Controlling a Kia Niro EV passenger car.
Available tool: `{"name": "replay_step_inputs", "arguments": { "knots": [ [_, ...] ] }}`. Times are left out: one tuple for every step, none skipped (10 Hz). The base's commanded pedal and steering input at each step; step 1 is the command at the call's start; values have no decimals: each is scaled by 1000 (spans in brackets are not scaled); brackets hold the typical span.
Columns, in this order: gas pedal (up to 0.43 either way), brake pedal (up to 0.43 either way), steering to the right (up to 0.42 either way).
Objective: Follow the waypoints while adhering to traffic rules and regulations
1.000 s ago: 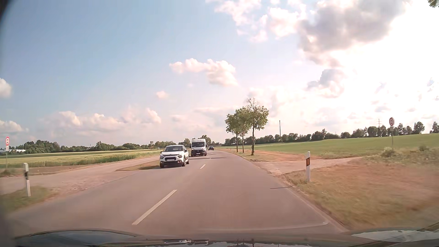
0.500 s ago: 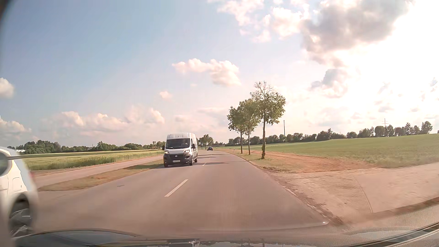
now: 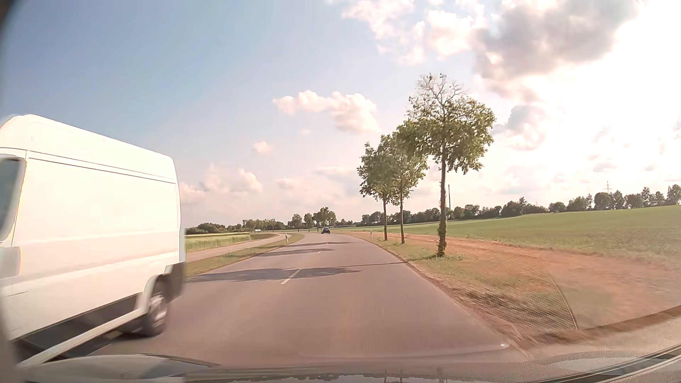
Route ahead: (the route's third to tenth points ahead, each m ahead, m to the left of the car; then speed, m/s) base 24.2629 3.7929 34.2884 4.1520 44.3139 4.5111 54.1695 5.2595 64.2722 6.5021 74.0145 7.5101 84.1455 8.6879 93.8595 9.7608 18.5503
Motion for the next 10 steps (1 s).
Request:
{"name": "replay_step_inputs", "arguments": {
  "knots": [
    [189,12,-13],
    [189,12,-13],
    [189,12,-12],
    [189,12,-12],
    [177,12,-12],
    [177,12,-11],
    [177,12,-9],
    [169,12,-8],
    [87,12,-8],
    [28,12,-8]
  ]
}}
